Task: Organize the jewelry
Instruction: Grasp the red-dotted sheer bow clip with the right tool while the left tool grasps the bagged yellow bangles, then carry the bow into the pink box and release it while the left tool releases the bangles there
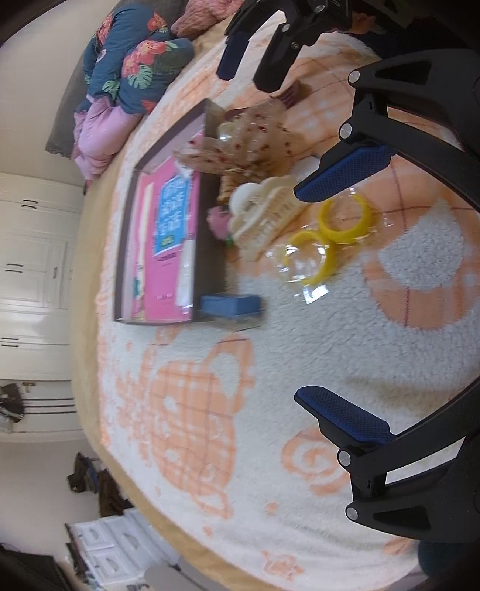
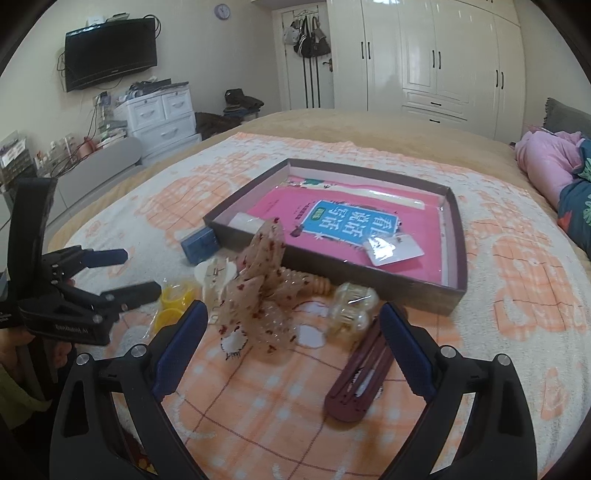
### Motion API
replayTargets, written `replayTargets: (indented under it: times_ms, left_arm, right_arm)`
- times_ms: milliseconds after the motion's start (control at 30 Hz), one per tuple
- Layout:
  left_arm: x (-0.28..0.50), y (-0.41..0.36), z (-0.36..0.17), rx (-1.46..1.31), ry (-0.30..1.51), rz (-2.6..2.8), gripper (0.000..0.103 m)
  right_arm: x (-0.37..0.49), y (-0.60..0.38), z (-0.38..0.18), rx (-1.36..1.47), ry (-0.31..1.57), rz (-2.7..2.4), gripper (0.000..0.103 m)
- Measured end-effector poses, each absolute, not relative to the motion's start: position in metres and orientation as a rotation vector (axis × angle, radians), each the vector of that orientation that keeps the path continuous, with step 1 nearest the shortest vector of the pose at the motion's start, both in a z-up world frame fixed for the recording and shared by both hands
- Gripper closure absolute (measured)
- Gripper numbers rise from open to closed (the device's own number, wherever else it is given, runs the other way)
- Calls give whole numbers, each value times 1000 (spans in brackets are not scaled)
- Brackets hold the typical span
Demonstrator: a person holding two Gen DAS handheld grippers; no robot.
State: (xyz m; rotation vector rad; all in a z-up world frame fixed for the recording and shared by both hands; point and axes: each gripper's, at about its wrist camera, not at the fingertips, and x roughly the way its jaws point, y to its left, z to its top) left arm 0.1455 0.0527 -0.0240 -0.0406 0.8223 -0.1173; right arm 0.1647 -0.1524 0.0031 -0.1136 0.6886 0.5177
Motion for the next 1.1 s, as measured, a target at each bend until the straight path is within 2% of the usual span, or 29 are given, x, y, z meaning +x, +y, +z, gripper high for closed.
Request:
replayTargets:
  times_ms: [167,400,500,533,567,600,667,733,900,1100]
  left_arm:
    - [150,49,-37,-48,877,-164,14]
    - [158,43,-49,-69,908,-201,31]
    - [160,40,-50,-79,901,-221,40]
    - [161,40,-50,-82,901,-230,45]
    - [161,38,-50,-80,899,-235,46]
    - [161,37,-50,-76,900,-235,49]
    - [160,36,-50,-85,895,-255,60]
    - [159,36,-49,-87,892,-258,66]
    - [157,40,-47,-113,883,-265,74]
    - [148,39,-39,-95,854,-266,75]
  right_arm:
    - [167,-144,-3,-119,715,546,21]
    - [178,-138,-11,-77,773,581,35]
    - [183,-134,-13,-72,782,595,48]
    - [184,-132,-14,-78,785,601,55]
    - [185,-130,-15,-83,786,607,63]
    - [185,-128,-15,-87,785,611,66]
    - [183,-125,-15,-93,777,621,84]
    - [181,-123,-16,-94,773,630,90]
    - [172,-127,-12,-104,735,635,94]
    - [164,-141,-1,-83,699,620,94]
